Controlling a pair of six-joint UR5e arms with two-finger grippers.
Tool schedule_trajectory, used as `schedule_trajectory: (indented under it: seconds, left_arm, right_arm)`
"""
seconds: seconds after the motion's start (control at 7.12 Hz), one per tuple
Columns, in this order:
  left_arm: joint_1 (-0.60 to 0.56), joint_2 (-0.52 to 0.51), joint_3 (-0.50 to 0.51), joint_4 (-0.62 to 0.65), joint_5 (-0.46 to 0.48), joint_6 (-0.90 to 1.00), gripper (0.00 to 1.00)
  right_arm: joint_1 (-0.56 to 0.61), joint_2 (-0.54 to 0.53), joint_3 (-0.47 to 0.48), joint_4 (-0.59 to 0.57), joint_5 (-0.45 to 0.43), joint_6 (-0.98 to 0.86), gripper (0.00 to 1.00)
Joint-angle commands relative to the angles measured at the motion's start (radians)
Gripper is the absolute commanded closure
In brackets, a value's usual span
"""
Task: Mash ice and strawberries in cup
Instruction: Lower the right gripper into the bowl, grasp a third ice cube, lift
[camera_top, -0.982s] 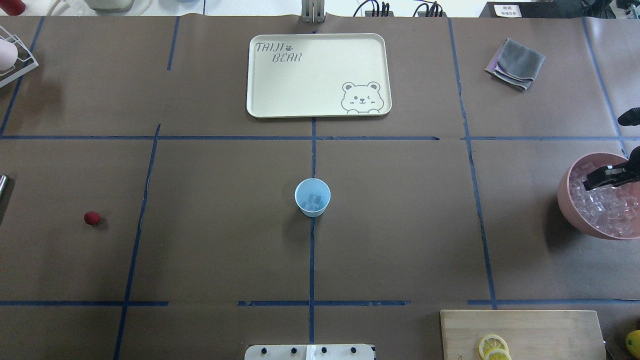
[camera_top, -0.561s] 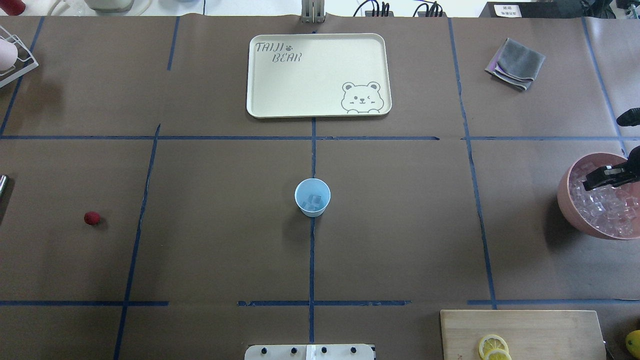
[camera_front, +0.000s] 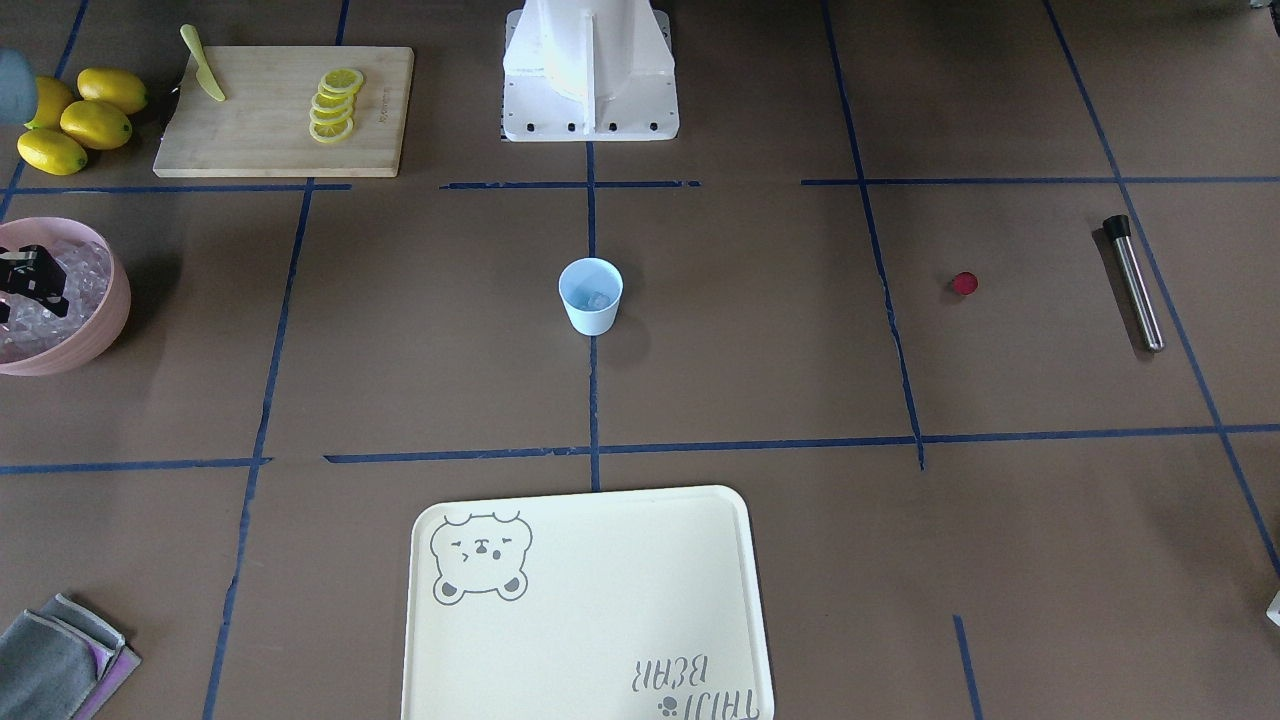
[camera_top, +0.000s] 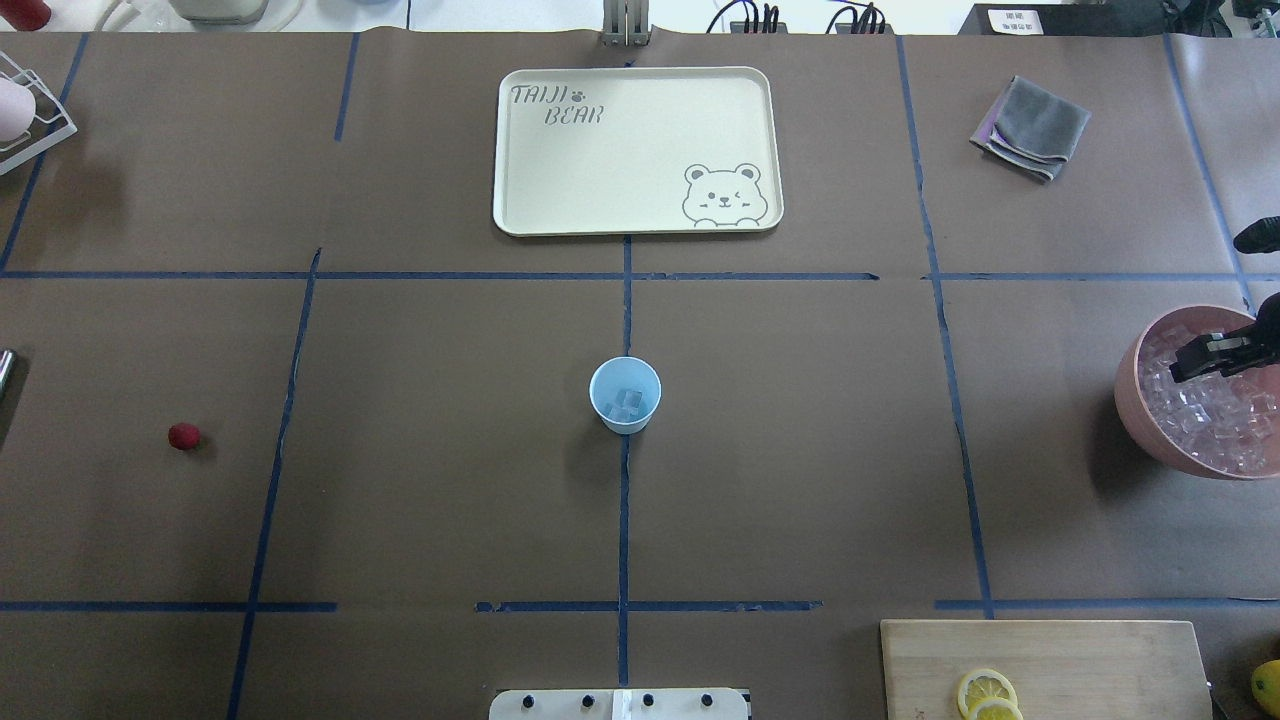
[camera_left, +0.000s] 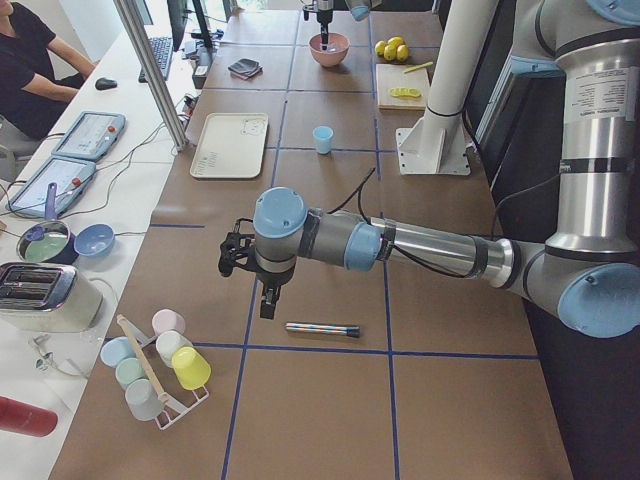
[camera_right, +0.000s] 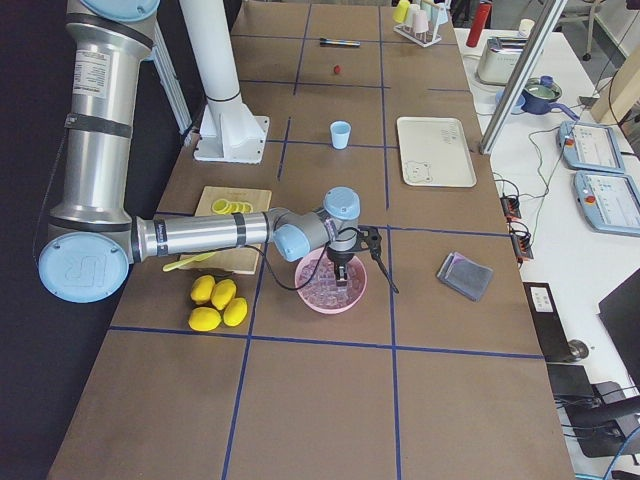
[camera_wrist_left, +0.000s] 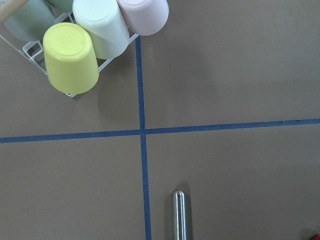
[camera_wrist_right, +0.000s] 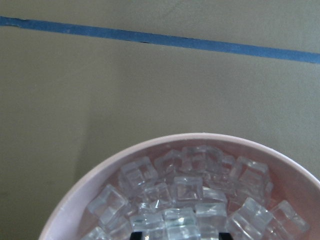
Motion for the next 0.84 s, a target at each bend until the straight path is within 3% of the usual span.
schedule_trajectory:
  seconds: [0.0, 0.14, 0.28, 0.7]
  left_arm:
    - [0.000, 0.000, -0.002, 0.000, 0.000, 0.000, 0.00]
    - [0.000, 0.000, -0.002, 0.000, 0.000, 0.000, 0.00]
    - [0.000, -0.002, -0.002, 0.000, 0.000, 0.000, 0.00]
    - [0.000, -0.003, -0.003, 0.000, -0.002, 0.000, 0.00]
  right_arm:
    - [0.002, -0.006, 0.001, 0.004, 0.003, 0.000, 0.77]
    - [0.002, -0.009, 0.001, 0.005, 0.000, 0.000, 0.91]
    - [0.005, -0.009, 0.004, 0.004, 0.005, -0.002, 0.99]
    - [0.059, -0.029, 0.076, -0.019, 0.026, -0.005, 1.00]
